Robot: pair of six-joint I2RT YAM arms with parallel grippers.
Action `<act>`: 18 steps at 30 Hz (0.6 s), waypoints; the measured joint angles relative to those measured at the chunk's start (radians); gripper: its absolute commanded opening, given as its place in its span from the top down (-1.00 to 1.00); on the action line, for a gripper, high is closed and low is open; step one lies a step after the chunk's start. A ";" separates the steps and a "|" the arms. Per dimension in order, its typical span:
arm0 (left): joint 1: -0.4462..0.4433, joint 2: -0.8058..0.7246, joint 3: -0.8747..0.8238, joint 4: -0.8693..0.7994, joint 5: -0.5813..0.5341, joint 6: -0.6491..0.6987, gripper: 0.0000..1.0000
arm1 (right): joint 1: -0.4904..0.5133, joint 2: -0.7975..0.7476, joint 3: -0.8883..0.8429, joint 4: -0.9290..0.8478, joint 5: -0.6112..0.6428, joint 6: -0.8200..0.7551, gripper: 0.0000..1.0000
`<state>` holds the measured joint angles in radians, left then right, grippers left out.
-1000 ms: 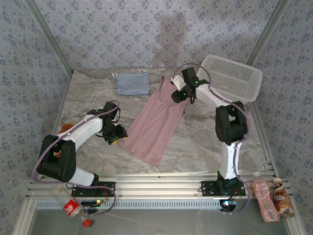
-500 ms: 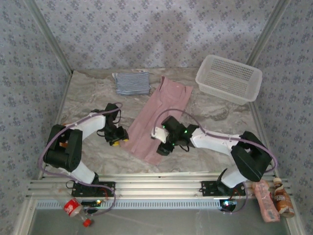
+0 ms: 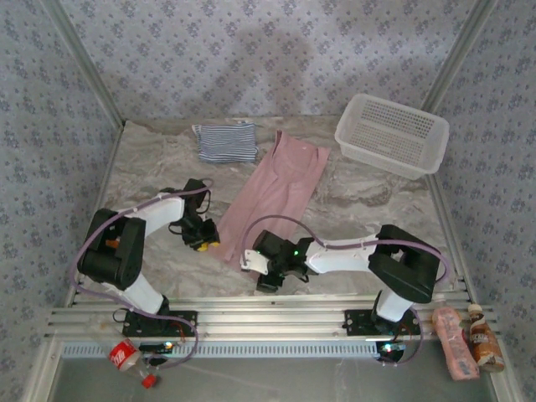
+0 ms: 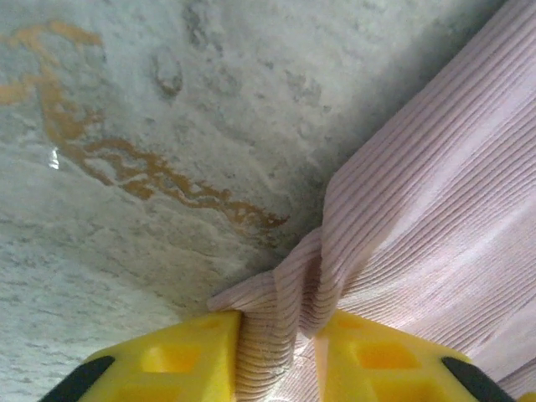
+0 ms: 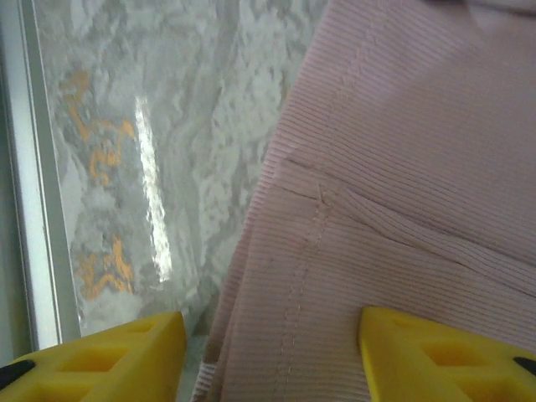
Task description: Fold and stack the tank tops
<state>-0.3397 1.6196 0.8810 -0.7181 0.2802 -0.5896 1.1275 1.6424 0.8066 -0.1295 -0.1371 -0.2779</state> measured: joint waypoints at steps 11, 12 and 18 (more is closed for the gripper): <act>-0.016 -0.006 0.001 -0.039 0.012 -0.010 1.00 | 0.008 0.023 0.021 0.006 0.063 0.000 0.68; -0.016 -0.010 0.003 -0.051 0.012 -0.010 1.00 | 0.007 0.020 0.021 0.005 0.063 0.002 0.71; -0.017 -0.039 0.054 -0.150 0.026 -0.010 1.00 | -0.011 -0.027 0.021 -0.055 0.023 0.023 0.73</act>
<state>-0.3565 1.5810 0.9352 -0.8684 0.3065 -0.5995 1.1160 1.6154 0.8272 -0.1848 -0.1146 -0.2554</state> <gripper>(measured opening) 0.041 0.137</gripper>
